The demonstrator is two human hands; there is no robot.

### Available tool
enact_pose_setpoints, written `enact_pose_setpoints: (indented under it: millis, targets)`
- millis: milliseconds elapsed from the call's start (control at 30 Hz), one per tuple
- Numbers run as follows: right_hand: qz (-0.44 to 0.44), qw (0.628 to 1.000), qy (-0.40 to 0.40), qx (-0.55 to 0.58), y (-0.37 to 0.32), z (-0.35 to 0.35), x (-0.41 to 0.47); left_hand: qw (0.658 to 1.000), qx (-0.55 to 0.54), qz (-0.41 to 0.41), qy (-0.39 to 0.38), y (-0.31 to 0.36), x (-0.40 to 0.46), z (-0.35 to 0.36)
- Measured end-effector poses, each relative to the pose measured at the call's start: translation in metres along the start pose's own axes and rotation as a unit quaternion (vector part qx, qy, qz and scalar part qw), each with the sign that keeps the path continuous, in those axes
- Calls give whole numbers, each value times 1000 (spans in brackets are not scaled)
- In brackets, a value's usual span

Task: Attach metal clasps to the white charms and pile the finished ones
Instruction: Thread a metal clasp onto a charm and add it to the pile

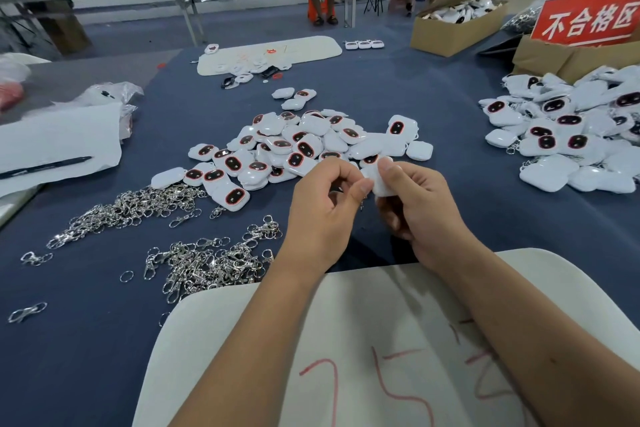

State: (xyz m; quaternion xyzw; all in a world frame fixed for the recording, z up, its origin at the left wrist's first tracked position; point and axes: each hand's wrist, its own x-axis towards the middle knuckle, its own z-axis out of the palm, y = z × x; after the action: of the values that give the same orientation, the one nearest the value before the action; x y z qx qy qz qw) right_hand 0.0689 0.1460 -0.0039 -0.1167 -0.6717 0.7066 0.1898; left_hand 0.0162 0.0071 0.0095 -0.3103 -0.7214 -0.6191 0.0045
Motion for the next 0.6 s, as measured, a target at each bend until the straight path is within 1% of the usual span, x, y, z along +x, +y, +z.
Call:
enact_pose_setpoints:
  millis: [100,200,233,300,400,467,600]
  targets:
    - [27,1000,-14,-6,-3,-1,1,1000,11,23,0,0,-1,1]
    - [30,999,-7,-18,-2,0,1,999,22,40,0,-1,-1,0]
    - [15,1000,2,-20,0,1,1,999,23,44,1,-2,-1,0]
    - [-45,998,30,-41,3,3,-1,999,32,36,3,-4,0,-1]
    - [-124,986,51,-102,6,5,-2,997,74,-10,1,-10,1,-2]
    - [-146,980,49,-127,7,7,-3,995,98,-19,14,-14,1,-1]
    - [-168,972,47,-159,7,8,-4,991,130,-1,42,-16,2,-2]
